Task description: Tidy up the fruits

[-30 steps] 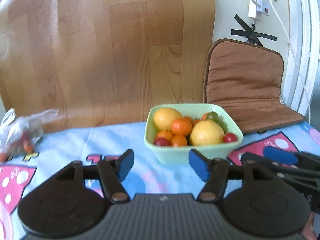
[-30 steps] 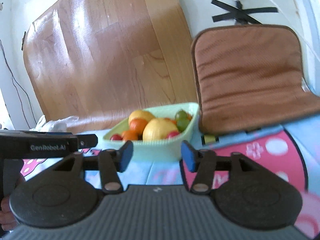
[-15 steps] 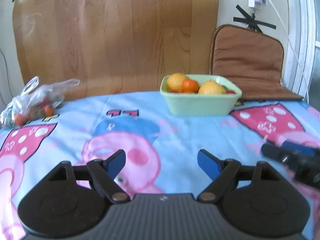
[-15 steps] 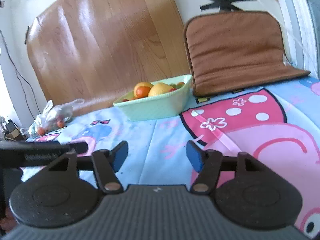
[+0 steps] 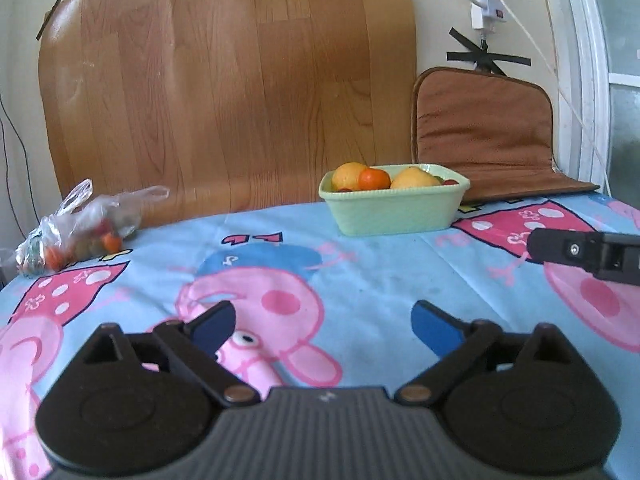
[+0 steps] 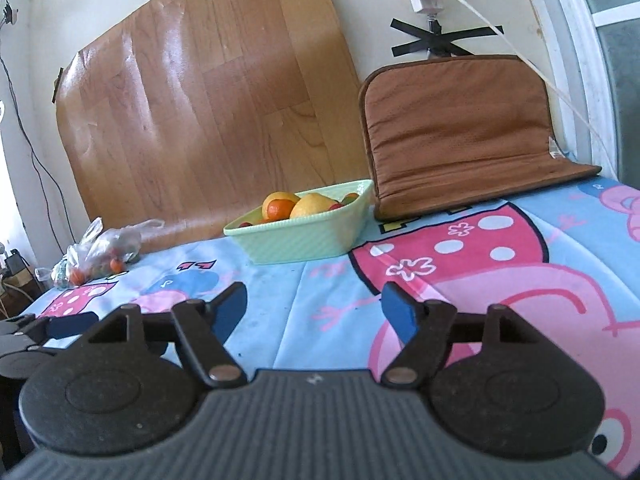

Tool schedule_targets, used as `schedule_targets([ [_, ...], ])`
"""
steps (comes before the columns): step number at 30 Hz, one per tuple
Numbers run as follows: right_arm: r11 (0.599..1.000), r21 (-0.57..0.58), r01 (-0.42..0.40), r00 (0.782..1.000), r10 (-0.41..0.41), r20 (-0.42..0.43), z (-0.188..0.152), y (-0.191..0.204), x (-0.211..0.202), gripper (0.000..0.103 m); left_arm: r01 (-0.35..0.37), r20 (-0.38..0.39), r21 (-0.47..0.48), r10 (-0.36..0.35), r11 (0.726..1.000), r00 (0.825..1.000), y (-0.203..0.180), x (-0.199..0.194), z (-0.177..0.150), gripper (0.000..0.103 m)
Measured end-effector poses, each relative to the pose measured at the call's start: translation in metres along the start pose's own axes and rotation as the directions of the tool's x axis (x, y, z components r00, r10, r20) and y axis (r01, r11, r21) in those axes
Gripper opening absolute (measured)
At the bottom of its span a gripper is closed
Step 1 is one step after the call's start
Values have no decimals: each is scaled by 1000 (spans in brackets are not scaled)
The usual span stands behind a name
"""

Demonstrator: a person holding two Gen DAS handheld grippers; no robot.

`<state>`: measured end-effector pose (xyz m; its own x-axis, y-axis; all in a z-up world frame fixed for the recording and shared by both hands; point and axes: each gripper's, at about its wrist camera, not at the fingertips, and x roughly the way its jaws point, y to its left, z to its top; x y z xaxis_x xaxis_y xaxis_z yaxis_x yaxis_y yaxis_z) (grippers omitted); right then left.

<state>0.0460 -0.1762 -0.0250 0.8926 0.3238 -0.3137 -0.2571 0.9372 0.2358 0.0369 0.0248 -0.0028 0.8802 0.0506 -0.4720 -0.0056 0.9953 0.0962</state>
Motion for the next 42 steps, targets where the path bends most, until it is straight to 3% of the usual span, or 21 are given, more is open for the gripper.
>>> schedule_targets([
  [8, 1000, -6, -5, 1000, 4, -18, 0, 2, 1, 77, 18, -22, -57, -19, 998, 1000, 10, 5, 0, 100],
  [18, 999, -21, -25, 999, 25, -23, 0, 3, 2, 81, -16, 6, -71, 17, 997, 1000, 11, 0, 0, 103],
  [42, 997, -10, -76, 997, 75, -28, 0, 2, 0, 87, -128, -137, -38, 121, 991, 983, 1, 15, 7, 103],
])
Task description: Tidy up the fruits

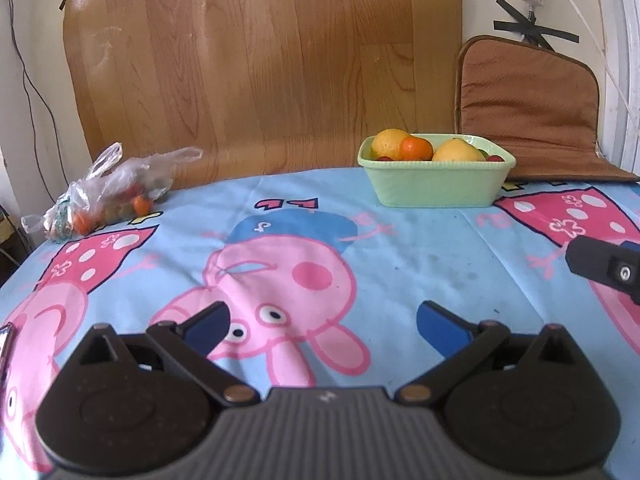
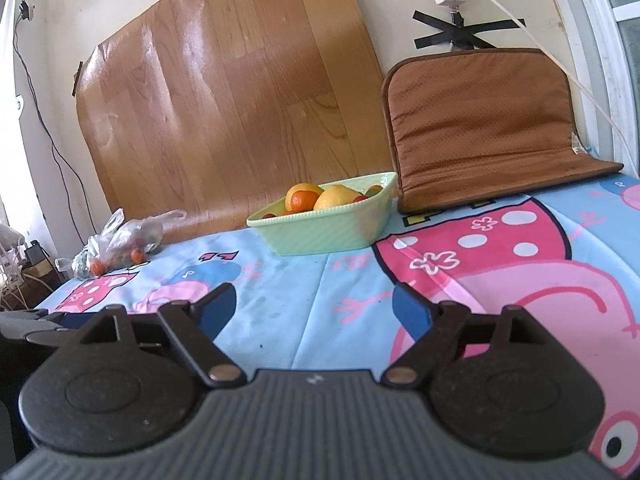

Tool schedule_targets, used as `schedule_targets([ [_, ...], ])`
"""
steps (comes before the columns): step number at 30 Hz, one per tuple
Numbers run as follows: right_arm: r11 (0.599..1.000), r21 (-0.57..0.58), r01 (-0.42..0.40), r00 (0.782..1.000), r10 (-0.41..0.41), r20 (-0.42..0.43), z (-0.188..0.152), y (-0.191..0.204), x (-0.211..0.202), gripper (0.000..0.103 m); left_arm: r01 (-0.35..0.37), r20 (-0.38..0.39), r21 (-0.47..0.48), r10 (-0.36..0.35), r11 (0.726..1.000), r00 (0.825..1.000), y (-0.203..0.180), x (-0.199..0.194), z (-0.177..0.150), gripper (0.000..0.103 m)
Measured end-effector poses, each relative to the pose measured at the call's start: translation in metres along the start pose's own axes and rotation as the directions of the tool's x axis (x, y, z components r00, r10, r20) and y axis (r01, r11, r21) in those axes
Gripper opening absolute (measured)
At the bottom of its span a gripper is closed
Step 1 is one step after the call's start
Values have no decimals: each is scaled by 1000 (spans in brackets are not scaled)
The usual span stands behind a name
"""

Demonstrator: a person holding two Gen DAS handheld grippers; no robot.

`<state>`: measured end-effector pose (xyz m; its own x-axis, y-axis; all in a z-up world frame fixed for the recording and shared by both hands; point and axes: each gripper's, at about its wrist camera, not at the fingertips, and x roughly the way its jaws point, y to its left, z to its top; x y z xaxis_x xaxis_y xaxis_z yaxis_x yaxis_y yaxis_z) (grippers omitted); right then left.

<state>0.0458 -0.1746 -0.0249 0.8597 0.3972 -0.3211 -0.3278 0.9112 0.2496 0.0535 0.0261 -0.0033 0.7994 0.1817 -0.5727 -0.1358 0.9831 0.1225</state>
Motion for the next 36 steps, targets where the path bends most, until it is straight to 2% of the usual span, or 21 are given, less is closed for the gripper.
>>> schedule_targets([
  [9, 1000, -9, -8, 1000, 8, 5, 0, 1, -1, 87, -60, 30, -42, 61, 997, 998, 15, -9, 8, 103],
  [14, 1000, -9, -11, 1000, 11, 8, -1, 0, -2, 87, -53, 12, -68, 54, 996, 998, 20, -10, 8, 103],
  [30, 1000, -5, -8, 1000, 8, 3, -1, 2, -5, 88, -46, 9, -54, 47, 997, 999, 14, -14, 4, 103],
  [36, 994, 109, -13, 997, 20, -68, -1, -4, -8, 88, -48, 16, -43, 48, 998, 999, 11, -18, 2, 103],
])
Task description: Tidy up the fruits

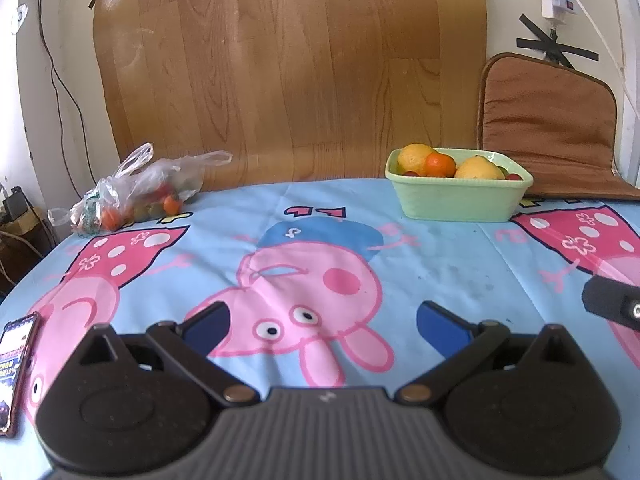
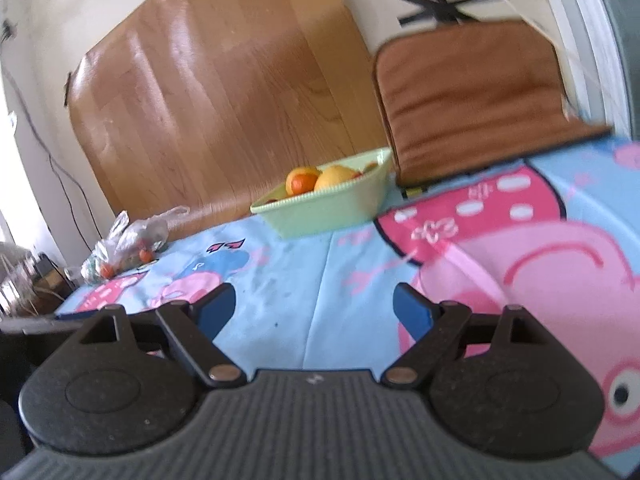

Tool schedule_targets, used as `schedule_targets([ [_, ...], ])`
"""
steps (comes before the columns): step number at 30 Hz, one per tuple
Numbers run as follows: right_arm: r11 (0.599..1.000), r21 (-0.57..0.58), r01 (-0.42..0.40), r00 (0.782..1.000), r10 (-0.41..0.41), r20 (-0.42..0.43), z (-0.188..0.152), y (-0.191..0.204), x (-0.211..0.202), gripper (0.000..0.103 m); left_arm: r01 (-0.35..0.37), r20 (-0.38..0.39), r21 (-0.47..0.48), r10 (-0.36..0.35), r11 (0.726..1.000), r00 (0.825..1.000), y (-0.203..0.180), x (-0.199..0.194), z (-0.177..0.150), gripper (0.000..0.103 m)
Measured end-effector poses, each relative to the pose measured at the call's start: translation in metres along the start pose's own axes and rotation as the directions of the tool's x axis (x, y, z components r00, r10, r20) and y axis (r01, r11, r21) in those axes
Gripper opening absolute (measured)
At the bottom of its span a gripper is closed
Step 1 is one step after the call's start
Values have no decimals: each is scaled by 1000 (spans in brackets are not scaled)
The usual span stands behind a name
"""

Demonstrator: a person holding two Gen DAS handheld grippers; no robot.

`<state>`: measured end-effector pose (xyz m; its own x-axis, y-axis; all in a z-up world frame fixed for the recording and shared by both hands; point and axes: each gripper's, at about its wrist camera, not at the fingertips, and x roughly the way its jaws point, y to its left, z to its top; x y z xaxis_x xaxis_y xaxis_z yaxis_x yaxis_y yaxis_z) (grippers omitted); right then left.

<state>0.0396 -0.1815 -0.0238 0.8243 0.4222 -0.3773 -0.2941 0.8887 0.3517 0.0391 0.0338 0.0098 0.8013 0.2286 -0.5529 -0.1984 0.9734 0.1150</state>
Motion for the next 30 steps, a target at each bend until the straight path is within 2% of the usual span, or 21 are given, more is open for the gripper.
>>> schedule_targets([
  [3, 1000, 24, -3, 1000, 4, -10, 3, 2, -3, 88, 6, 0, 2, -6, 1000, 1000, -1, -1, 0, 103],
  [13, 998, -17, -57, 998, 57, 10, 9, 24, -17, 88, -4, 0, -2, 4, 1000, 1000, -1, -5, 0, 103],
  [30, 997, -31, -64, 997, 65, 36, 11, 30, -24, 89, 0, -13, 24, 0, 1000, 1000, -5, -14, 1, 103],
])
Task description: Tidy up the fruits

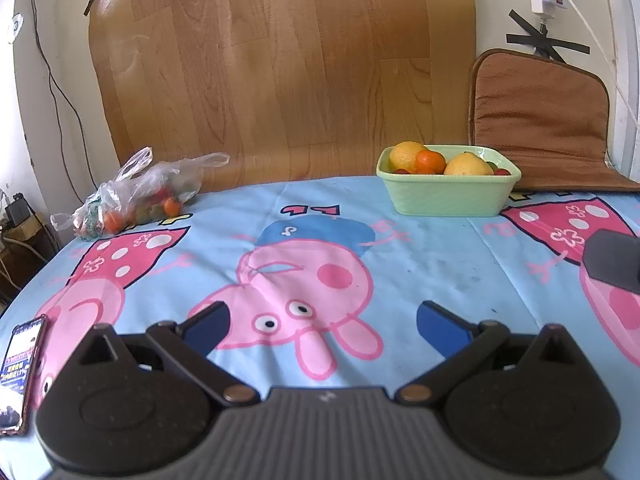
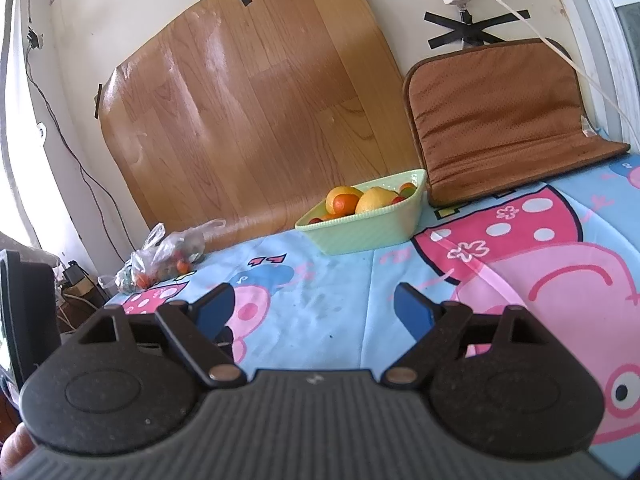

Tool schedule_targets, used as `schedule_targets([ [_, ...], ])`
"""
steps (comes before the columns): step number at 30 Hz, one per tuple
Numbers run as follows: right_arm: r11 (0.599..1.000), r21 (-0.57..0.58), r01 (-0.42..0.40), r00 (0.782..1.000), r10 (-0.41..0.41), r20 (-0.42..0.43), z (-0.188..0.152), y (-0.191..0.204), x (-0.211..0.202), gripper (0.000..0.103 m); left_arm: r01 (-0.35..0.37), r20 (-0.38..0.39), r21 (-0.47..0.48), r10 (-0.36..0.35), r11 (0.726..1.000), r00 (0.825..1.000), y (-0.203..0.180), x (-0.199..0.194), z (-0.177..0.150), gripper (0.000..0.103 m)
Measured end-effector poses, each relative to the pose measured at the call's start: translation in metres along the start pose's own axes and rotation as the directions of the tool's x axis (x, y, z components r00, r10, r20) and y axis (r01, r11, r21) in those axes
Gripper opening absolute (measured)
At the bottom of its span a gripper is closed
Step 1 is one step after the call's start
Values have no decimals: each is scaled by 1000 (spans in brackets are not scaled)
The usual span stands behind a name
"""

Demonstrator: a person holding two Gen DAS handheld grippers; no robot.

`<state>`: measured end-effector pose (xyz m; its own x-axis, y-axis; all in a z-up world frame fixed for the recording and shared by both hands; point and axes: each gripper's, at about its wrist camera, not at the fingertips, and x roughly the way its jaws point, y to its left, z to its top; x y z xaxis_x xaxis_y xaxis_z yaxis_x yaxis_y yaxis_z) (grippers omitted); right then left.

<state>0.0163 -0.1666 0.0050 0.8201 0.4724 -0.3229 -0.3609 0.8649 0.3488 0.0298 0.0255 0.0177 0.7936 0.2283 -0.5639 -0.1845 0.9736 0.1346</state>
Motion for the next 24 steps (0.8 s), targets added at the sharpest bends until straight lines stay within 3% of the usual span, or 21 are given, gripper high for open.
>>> schedule_targets([
  [24, 1000, -6, -9, 1000, 9, 18, 2, 3, -5, 89, 0, -4, 28, 0, 1000, 1000, -3, -5, -1, 103],
])
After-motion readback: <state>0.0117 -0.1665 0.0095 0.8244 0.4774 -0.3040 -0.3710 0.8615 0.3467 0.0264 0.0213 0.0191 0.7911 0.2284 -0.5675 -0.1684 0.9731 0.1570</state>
